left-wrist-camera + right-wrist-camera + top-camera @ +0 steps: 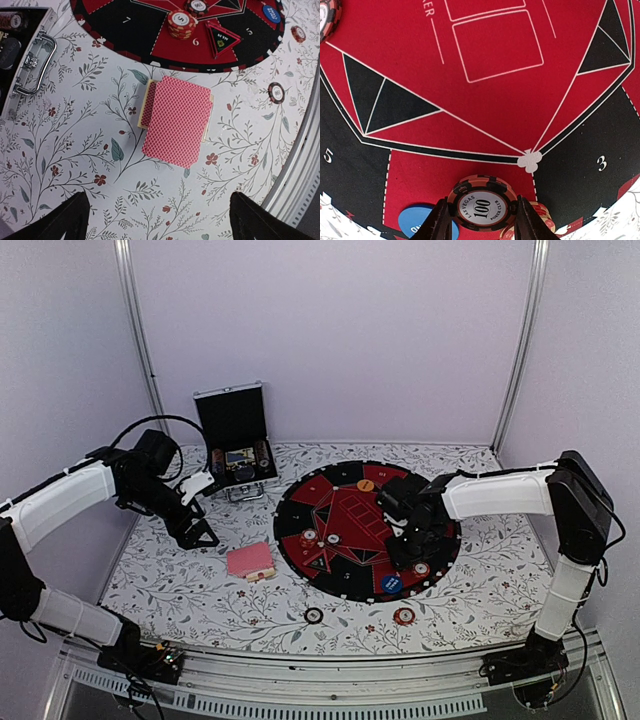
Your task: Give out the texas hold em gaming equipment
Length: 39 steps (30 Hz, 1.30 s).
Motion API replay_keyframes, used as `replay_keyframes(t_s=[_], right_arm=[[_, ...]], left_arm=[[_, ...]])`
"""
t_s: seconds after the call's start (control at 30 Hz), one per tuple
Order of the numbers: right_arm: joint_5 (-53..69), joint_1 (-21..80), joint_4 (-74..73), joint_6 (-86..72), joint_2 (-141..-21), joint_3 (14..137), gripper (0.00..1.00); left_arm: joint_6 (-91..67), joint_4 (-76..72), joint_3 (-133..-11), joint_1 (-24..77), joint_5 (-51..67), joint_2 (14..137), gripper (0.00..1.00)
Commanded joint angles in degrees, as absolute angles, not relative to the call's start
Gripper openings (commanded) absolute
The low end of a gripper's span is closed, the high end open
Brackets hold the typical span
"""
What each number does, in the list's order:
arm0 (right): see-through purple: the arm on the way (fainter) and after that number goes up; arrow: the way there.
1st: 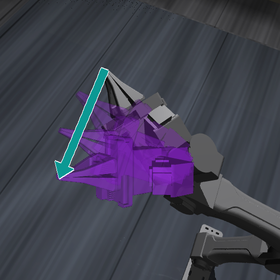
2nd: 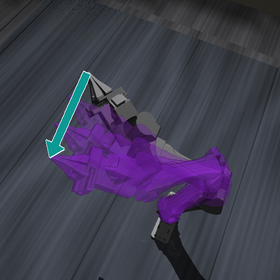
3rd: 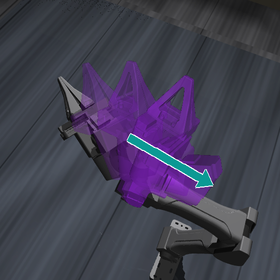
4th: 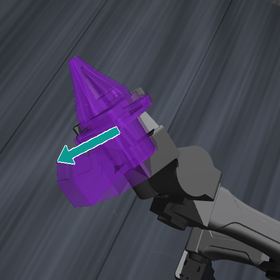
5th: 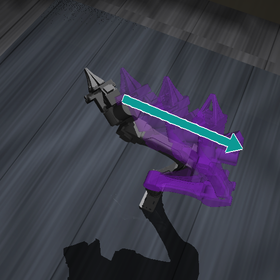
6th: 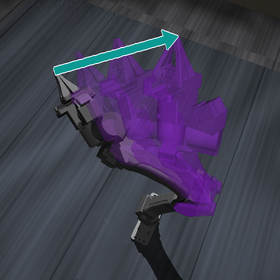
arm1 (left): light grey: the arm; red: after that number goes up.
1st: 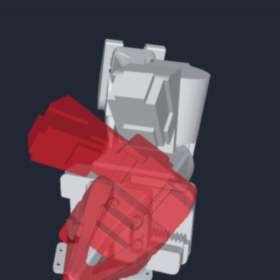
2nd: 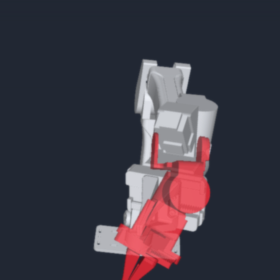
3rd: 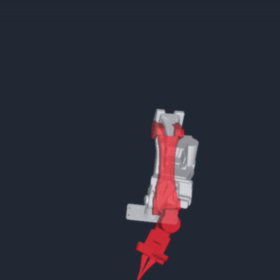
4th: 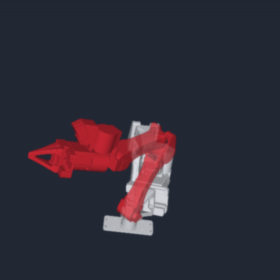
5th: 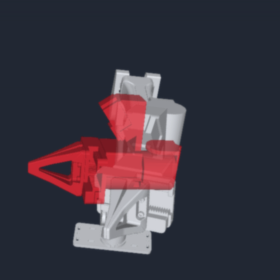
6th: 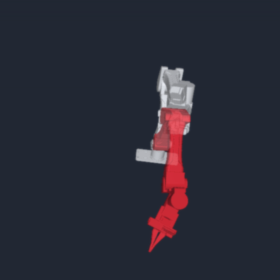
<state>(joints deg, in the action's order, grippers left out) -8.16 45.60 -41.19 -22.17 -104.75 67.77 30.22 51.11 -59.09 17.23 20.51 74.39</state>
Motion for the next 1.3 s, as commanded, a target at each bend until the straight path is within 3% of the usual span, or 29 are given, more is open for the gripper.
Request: replay_keyframes(t_s=[0.0, 0.13, 0.23, 0.4, 0.53, 0.93, 1.27], right_arm=[[-7.77, 45.19, -42.10, -21.40, -104.53, 67.24, 0.38], [-7.96, 45.20, -42.93, -21.23, -104.52, 67.97, 0.58], [-8.31, 45.24, -44.73, -20.43, -103.92, 70.05, 0.67], [-8.89, 45.19, -46.50, -19.32, -103.81, 75.26, 0.71], [-8.39, 45.13, -46.24, -18.45, -106.16, 78.56, 0.67], [-6.05, 43.64, -42.72, -16.66, -112.47, 78.91, 0.41], [-4.89, 43.65, -41.02, -17.00, -110.73, 73.53, 0.35]], left_arm=[[30.70, 50.67, -60.34, 18.23, 21.29, 74.45, 1.00], [30.66, 50.71, -60.46, 18.37, 20.95, 74.43, 1.00], [30.63, 50.88, -60.71, 18.33, 20.70, 74.52, 1.00], [30.37, 50.98, -60.98, 18.48, 20.73, 74.58, 1.00], [30.24, 51.01, -60.99, 18.61, 20.47, 74.47, 1.00], [30.14, 51.28, -60.70, 18.56, 21.06, 73.98, 1.00], [30.84, 48.12, -57.56, 20.35, 22.50, 74.08, 1.00]])
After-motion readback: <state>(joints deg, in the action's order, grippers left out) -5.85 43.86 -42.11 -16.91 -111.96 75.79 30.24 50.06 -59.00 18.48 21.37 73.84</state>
